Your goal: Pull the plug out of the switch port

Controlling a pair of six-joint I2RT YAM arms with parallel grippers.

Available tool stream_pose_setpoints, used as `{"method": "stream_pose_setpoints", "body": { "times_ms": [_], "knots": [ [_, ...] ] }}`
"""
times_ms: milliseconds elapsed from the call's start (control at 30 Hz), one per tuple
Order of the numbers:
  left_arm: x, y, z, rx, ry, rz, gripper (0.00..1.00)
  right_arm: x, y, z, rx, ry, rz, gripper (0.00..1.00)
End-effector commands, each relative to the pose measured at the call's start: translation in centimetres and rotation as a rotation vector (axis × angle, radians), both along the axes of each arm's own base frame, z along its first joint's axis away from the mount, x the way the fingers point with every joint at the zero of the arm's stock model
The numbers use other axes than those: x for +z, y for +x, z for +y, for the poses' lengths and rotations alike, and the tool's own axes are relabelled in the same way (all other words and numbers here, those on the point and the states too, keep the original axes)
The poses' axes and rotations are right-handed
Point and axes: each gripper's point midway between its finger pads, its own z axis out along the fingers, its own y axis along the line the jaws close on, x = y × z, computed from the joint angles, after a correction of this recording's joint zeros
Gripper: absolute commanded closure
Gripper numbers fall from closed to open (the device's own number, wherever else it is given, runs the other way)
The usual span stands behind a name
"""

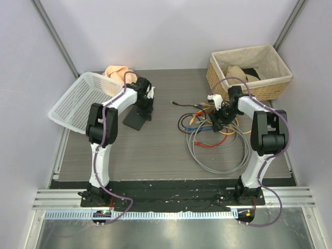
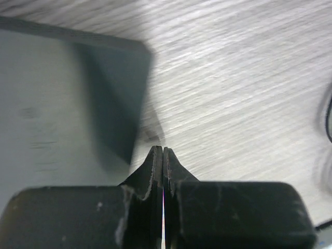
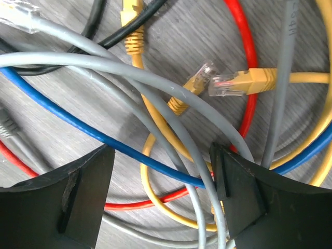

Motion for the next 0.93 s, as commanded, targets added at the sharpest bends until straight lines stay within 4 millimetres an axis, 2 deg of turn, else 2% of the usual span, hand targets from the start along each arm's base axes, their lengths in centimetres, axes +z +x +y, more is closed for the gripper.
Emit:
{"method": "stream_pose_setpoints", "body": {
  "times_ms": [0,33,67,100,133,167,200,233,267,300,333,367,400,433,500,567,600,633,667,700,733,767,900],
  "knots": [
    [4.3,-1.2,-4.0,-0.090,-0.180,-0.014,1.00,7.7,1.6,4.8,0.046,0.176,-0.069,0.14],
    [5.4,-1.8,-5.2,-0.123,-0.231,-0.007,0.99,10.0,2.1,6.5,0.040,0.234,-0.090,0.10],
    [7.5,-1.7,-6.6,-0.162,-0.307,-0.023,0.96,12.3,2.3,8.9,0.066,0.277,-0.117,0.08],
    [8.9,-1.6,-7.2,-0.181,-0.337,-0.038,0.95,16.6,3.6,10.7,0.089,0.326,-0.207,0.07],
    [10.1,-1.5,-7.7,-0.194,-0.356,-0.060,0.95,18.7,3.9,11.8,0.100,0.346,-0.251,0.06],
    [13.0,-0.9,-8.0,-0.210,-0.382,-0.127,0.94,20.7,3.5,13.9,0.127,0.365,-0.286,0.06],
    [14.2,-0.3,-7.8,-0.213,-0.369,-0.175,0.92,22.8,5.5,13.9,0.086,0.324,-0.403,0.05],
    [16.6,0.6,-7.6,-0.233,-0.365,-0.256,0.90,25.0,5.7,14.4,0.056,0.337,-0.467,0.02],
    [18.7,1.0,-7.2,-0.238,-0.356,-0.320,0.79,26.1,6.1,14.7,0.015,0.367,-0.489,0.01],
    [20.3,1.7,-6.5,-0.224,-0.329,-0.379,0.62,27.9,7.2,14.8,-0.022,0.388,-0.548,0.00],
    [22.9,2.8,-5.8,-0.214,-0.317,-0.464,0.45,28.6,8.1,14.6,-0.081,0.392,-0.573,0.00],
    [24.9,3.3,-5.1,-0.197,-0.303,-0.522,0.01,29.3,8.8,14.5,-0.178,0.423,-0.565,0.00],
    [26.3,3.6,-4.6,-0.187,-0.286,-0.562,0.00,30.6,9.6,14.9,-0.223,0.436,-0.605,0.00],
    [28.8,4.5,-3.5,-0.162,-0.252,-0.647,0.00,30.4,11.0,13.6,-0.331,0.370,-0.648,0.00],
    [31.9,4.7,-2.1,-0.124,-0.210,-0.743,0.00,30.9,11.4,14.1,-0.389,0.331,-0.685,0.00],
    [33.0,5.1,0.0,-0.042,-0.134,-0.800,0.00,31.1,11.8,13.4,-0.443,0.301,-0.709,0.00],
    [35.1,4.6,0.7,-0.019,-0.136,-0.869,0.00,31.2,11.9,13.3,-0.447,0.304,-0.714,0.00],
    [32.7,4.4,1.1,-0.018,-0.106,-0.835,0.00,31.1,11.8,13.3,-0.447,0.302,-0.721,0.01],
    [32.3,4.2,1.3,-0.031,-0.098,-0.848,0.00,30.6,11.6,13.1,-0.446,0.292,-0.719,0.00],
    [34.3,4.0,1.5,-0.028,-0.113,-0.934,0.00,30.7,11.7,13.1,-0.449,0.291,-0.730,0.00],
    [32.0,4.1,1.9,-0.021,-0.081,-0.912,0.00,30.6,11.6,13.0,-0.446,0.287,-0.729,0.00],
    [32.4,4.4,3.2,0.023,-0.027,-0.947,0.01,30.0,11.4,13.2,-0.425,0.280,-0.717,0.00],
    [35.9,5.3,4.6,0.003,0.065,-1.100,0.00,29.8,10.7,14.3,-0.340,0.287,-0.716,0.00]
  ]
}}
